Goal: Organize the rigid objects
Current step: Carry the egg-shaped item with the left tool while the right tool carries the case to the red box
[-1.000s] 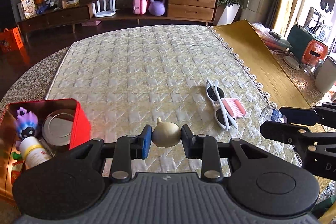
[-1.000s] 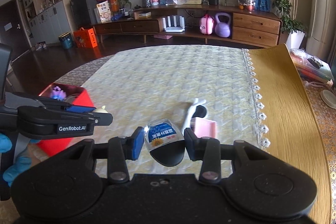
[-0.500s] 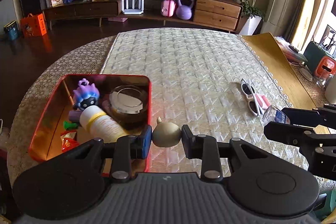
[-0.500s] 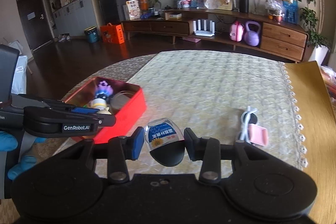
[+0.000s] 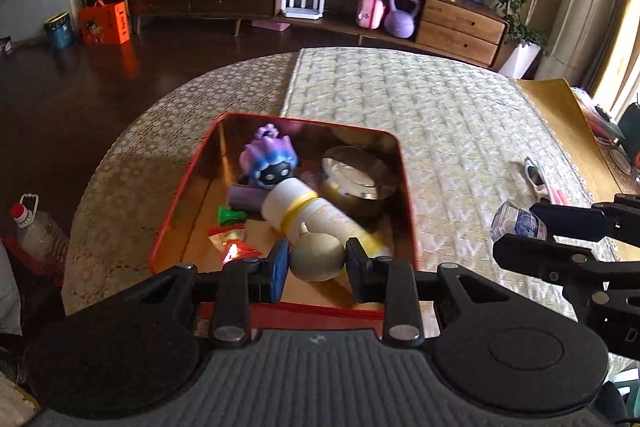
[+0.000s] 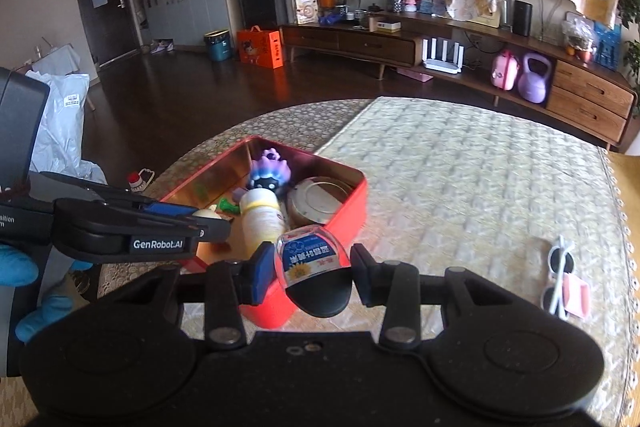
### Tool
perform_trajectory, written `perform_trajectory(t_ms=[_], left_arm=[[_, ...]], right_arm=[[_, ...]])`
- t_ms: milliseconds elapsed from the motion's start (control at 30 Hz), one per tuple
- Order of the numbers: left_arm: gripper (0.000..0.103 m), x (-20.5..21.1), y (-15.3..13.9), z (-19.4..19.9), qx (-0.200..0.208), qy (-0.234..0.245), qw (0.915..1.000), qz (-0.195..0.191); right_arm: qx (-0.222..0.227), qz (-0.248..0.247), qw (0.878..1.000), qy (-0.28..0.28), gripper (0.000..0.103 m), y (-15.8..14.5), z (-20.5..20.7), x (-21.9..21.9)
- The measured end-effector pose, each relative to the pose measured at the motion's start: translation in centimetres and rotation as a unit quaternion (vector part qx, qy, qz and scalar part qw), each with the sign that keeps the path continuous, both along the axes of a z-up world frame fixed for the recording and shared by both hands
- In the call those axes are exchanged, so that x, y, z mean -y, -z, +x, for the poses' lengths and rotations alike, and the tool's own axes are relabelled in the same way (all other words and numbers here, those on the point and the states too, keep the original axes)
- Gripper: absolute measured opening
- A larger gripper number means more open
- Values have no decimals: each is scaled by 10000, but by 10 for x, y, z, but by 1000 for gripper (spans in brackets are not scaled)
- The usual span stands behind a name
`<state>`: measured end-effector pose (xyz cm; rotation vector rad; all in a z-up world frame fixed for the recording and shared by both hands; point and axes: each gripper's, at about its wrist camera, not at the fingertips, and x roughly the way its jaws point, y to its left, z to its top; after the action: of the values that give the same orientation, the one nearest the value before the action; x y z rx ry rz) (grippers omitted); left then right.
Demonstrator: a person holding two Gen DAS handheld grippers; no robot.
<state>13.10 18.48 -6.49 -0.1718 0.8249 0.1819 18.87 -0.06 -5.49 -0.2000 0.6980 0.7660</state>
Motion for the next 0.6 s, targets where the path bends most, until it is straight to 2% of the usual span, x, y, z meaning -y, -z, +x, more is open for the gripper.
perform_trajectory(t_ms=[367, 600], left_arm=[[30, -41, 10, 14, -189, -191, 9994, 232], [30, -50, 21, 32, -359, -139, 9984, 412]], right_arm=[[84, -72, 9996, -263, 41, 5, 28, -47], [129, -287, 9989, -352, 41, 17, 51, -80]])
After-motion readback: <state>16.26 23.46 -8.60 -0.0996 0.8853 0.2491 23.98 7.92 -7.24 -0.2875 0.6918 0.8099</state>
